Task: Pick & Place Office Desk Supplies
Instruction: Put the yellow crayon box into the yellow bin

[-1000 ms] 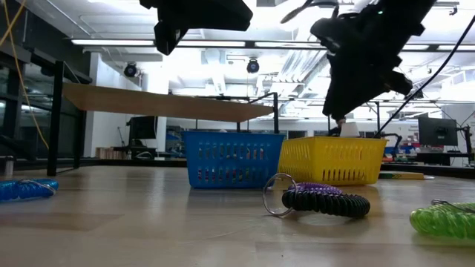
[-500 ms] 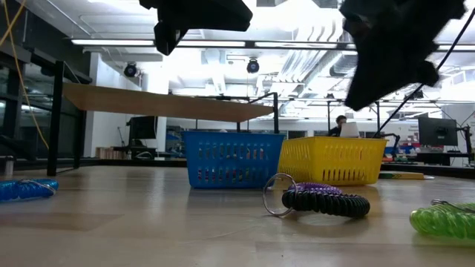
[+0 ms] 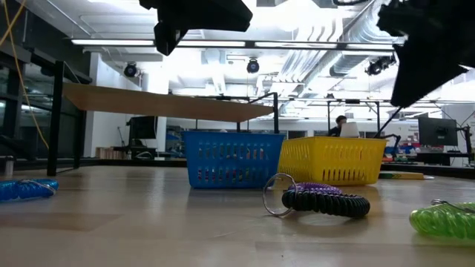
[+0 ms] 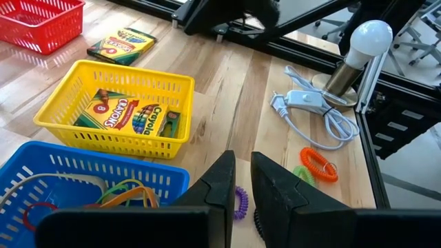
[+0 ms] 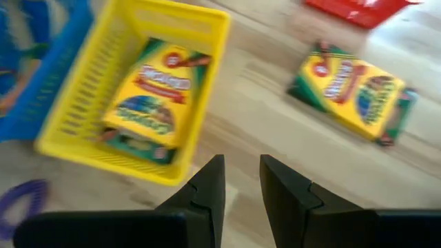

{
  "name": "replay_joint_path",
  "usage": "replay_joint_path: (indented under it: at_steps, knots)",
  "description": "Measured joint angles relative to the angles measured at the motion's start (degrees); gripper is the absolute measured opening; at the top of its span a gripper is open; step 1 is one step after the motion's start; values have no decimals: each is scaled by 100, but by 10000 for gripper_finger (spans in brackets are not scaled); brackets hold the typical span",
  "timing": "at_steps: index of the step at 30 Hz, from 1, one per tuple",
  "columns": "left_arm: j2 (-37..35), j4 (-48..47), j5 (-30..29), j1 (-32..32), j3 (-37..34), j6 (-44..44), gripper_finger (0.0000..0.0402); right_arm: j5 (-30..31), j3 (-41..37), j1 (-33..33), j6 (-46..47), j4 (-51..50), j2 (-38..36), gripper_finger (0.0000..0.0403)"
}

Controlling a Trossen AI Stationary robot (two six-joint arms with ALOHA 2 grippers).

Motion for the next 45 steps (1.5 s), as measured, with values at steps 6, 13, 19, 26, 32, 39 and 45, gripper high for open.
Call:
replay_joint_path:
  at_steps: [6, 13, 19, 26, 32, 39, 45]
  knots:
    - [0, 0, 2, 2, 0, -2, 45, 46, -389, -34, 279, -65, -1, 80]
    - [0, 0, 0, 0, 0, 0, 45, 167, -1226, -121, 858, 397, 3, 80]
    - [0, 0, 2, 0, 0, 0, 45, 211, -1533, -673, 745, 433, -107, 80]
    - [0, 0, 1, 0, 0, 0, 45, 278, -1693, -1627, -429, 909, -535, 80]
    - [0, 7, 2, 0, 0, 0, 45, -164, -1920, -2606, -1834, 1837, -867, 80]
    - [0, 24, 2, 0, 0, 0, 45, -501, -2097, -3222, -2401, 2347, -880, 80]
    - [0, 24, 2, 0, 0, 0, 45, -576, -2106, -3373, -2369, 2332, -865, 80]
